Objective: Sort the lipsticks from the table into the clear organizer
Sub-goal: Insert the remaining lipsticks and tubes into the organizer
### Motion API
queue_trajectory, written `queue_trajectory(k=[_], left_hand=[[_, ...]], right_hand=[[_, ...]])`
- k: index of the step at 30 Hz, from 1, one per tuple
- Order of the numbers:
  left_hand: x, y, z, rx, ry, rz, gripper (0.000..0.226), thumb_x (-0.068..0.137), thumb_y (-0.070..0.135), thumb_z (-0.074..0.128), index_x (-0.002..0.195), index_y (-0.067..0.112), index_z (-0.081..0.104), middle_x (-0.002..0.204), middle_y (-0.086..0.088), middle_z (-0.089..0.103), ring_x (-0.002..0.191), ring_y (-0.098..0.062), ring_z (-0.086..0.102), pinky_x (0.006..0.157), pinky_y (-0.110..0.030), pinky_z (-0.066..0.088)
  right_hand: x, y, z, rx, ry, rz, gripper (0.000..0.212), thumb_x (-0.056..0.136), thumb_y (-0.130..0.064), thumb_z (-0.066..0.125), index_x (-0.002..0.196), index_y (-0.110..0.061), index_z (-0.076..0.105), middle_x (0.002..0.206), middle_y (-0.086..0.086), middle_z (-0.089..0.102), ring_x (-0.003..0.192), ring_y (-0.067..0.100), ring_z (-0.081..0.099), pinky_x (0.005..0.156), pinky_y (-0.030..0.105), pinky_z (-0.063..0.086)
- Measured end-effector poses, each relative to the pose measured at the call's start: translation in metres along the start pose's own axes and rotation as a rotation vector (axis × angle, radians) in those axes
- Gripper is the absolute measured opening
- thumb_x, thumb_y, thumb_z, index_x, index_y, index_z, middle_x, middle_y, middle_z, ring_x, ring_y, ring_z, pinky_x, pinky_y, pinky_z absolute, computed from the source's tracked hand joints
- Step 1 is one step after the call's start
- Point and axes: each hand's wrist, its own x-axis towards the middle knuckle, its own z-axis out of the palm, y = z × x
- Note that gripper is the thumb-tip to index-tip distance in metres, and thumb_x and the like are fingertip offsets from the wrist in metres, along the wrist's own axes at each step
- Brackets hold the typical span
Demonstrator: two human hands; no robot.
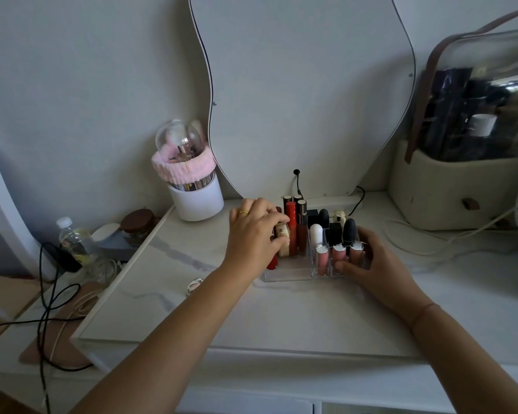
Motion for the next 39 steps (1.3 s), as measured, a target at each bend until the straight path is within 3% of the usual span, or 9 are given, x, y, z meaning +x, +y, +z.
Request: queue_trajectory(k=[5,12,19,24,29,31,34,37,39], left_hand=[[0.002,-0.005,0.001,-0.002,0.012,-0.017,0.034,0.059,0.026,0.081,0.09,0.026,0.066,0.102,0.003,0.057,0.102,-0.017,0.041,0.08,-0.031,0.027],[0.004,-0.005,0.0,-0.006,0.031,-0.013,0.034,0.062,0.03,0.08,0.093,0.024,0.065,0.102,0.003,0.058,0.103,-0.02,0.047,0.081,-0.028,0.025],[0.001,-0.009,-0.004,-0.044,0.02,-0.016,0.039,0.061,0.037,0.081,0.094,0.022,0.067,0.103,0.002,0.059,0.103,-0.021,0.049,0.081,-0.027,0.025],[-0.002,-0.012,-0.009,-0.109,0.014,-0.012,0.041,0.064,0.04,0.08,0.098,0.021,0.066,0.104,0.001,0.059,0.103,-0.021,0.05,0.085,-0.032,0.031],[-0.012,-0.03,-0.024,-0.214,0.057,-0.113,0.03,0.075,0.039,0.072,0.1,0.024,0.064,0.105,0.007,0.059,0.105,-0.013,0.049,0.087,-0.027,0.03],[-0.021,-0.042,-0.031,-0.222,0.053,-0.209,0.024,0.075,0.033,0.073,0.094,0.022,0.064,0.098,0.007,0.062,0.099,-0.015,0.053,0.086,-0.032,0.038],[-0.035,-0.053,-0.036,-0.201,-0.194,-0.39,0.026,0.073,0.038,0.073,0.091,0.022,0.065,0.091,0.009,0.063,0.092,-0.016,0.055,0.085,-0.037,0.046],[-0.036,-0.052,-0.03,-0.135,-0.532,-0.484,0.036,0.071,0.045,0.072,0.099,0.025,0.061,0.097,0.007,0.063,0.097,-0.017,0.056,0.089,-0.04,0.046],[-0.031,-0.05,-0.023,-0.123,-0.651,-0.516,0.039,0.07,0.04,0.073,0.103,0.023,0.06,0.102,0.004,0.064,0.097,-0.019,0.058,0.09,-0.041,0.048]], right_hand=[[0.0,-0.001,0.0,0.004,-0.001,-0.006,0.075,0.07,-0.023,0.08,0.134,-0.028,0.042,0.114,-0.011,0.063,0.1,0.007,0.061,0.077,0.017,0.042],[-0.001,-0.003,0.0,-0.007,0.002,-0.008,0.075,0.07,-0.02,0.079,0.135,-0.025,0.041,0.115,-0.008,0.062,0.099,0.009,0.061,0.076,0.019,0.042],[-0.001,-0.003,0.0,0.013,-0.002,-0.005,0.074,0.07,-0.02,0.079,0.134,-0.028,0.042,0.115,-0.011,0.061,0.1,0.004,0.059,0.076,0.013,0.04],[-0.001,-0.002,0.0,0.012,-0.002,-0.007,0.074,0.07,-0.02,0.079,0.134,-0.028,0.043,0.115,-0.011,0.062,0.1,0.003,0.059,0.079,0.018,0.042],[-0.001,-0.001,-0.001,0.01,-0.006,-0.008,0.074,0.07,-0.023,0.079,0.133,-0.031,0.042,0.112,-0.014,0.061,0.1,0.004,0.059,0.077,0.017,0.042],[-0.001,-0.001,0.0,0.008,-0.003,-0.009,0.073,0.07,-0.023,0.08,0.132,-0.031,0.042,0.111,-0.014,0.061,0.099,0.003,0.059,0.074,0.013,0.041],[-0.001,-0.001,0.0,-0.005,0.001,-0.01,0.074,0.07,-0.022,0.079,0.134,-0.029,0.041,0.112,-0.012,0.061,0.097,0.003,0.059,0.073,0.013,0.04],[-0.002,-0.004,-0.001,-0.029,0.001,-0.001,0.075,0.07,-0.025,0.079,0.134,-0.029,0.04,0.111,-0.013,0.06,0.093,-0.007,0.056,0.069,0.009,0.038],[-0.003,-0.005,-0.001,-0.042,0.006,0.004,0.075,0.07,-0.026,0.079,0.134,-0.03,0.04,0.11,-0.013,0.06,0.091,-0.011,0.054,0.068,0.008,0.037]])
